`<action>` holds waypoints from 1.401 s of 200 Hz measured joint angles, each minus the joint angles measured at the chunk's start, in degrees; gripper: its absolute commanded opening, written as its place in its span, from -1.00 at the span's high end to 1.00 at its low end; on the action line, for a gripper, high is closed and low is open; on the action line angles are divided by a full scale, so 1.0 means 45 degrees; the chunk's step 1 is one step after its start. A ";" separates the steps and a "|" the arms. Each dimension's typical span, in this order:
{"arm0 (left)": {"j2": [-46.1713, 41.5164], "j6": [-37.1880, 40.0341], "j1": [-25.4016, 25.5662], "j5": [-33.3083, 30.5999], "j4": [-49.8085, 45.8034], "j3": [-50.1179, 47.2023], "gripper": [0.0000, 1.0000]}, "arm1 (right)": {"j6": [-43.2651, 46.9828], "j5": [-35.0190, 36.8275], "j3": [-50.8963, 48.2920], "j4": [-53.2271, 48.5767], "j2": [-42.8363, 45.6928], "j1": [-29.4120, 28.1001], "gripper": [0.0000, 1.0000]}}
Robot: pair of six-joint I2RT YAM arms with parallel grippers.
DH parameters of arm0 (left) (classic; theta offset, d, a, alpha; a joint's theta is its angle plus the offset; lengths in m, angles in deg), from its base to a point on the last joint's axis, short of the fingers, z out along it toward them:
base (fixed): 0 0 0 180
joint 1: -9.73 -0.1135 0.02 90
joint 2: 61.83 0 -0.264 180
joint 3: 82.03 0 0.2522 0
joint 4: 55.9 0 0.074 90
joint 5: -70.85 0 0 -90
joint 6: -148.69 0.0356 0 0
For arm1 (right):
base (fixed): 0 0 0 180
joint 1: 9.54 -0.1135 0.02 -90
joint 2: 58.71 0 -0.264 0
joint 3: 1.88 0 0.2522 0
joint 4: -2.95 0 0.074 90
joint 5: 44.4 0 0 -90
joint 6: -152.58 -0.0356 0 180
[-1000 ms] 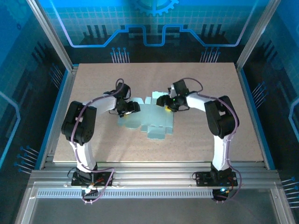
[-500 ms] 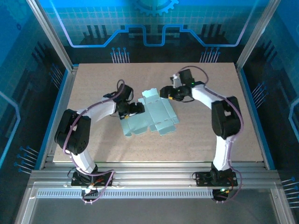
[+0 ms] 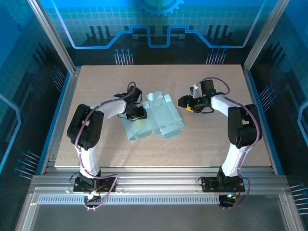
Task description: Fold the paper box
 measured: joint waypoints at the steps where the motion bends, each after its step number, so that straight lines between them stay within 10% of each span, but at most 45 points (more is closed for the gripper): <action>1: 0.0000 0.0000 0.0000 0.0000 0.0000 0.0000 0.34 | 0.0000 0.0000 0.0000 0.0000 0.0000 0.0000 -0.46; 112: 0.0136 -0.0053 -0.0219 0.0529 0.1209 -0.0607 0.45 | 0.0986 -0.1870 0.1098 -0.0330 -0.2021 -0.0379 -0.15; 205: 0.0141 -0.0053 -0.0243 0.0675 0.1564 -0.0714 0.43 | 0.1885 -0.1715 0.1277 -0.0884 -0.2030 -0.0427 1.00; 280: -0.0083 -0.0068 -0.0253 0.1020 0.2045 -0.0981 0.38 | 0.2730 0.1243 0.1477 -0.1642 -0.1083 -0.1297 1.00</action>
